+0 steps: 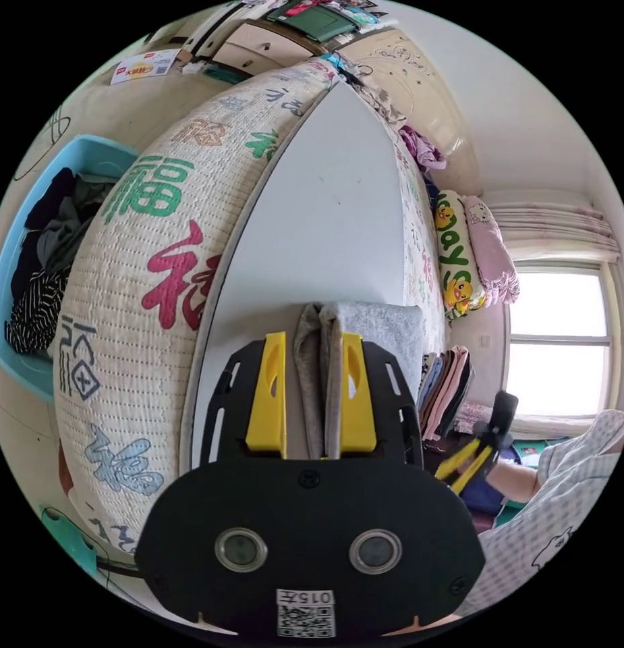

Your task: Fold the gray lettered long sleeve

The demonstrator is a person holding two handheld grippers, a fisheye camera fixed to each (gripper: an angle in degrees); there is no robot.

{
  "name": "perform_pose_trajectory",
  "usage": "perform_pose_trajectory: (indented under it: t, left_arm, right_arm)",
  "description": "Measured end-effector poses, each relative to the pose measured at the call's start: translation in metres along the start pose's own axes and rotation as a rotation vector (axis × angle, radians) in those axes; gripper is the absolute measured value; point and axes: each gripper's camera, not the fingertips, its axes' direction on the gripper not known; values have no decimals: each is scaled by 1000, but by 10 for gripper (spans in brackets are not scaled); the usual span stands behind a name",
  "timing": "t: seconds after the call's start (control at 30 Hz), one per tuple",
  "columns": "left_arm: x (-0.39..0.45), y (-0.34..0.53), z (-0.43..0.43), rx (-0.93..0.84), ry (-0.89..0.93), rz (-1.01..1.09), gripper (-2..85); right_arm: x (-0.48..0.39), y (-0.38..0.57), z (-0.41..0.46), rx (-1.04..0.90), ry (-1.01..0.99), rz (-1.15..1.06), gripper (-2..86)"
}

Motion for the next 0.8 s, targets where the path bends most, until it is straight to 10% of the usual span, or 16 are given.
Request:
perform_pose_trajectory:
  t: [0.2,0.8]
  left_arm:
    - [-3,20,11,38,47,-10,179]
    - [33,48,51,-54,218,-37,77]
  right_arm:
    - [149,7,-113,350,218,177,161]
    - [360,114,-1,411,86,257,108]
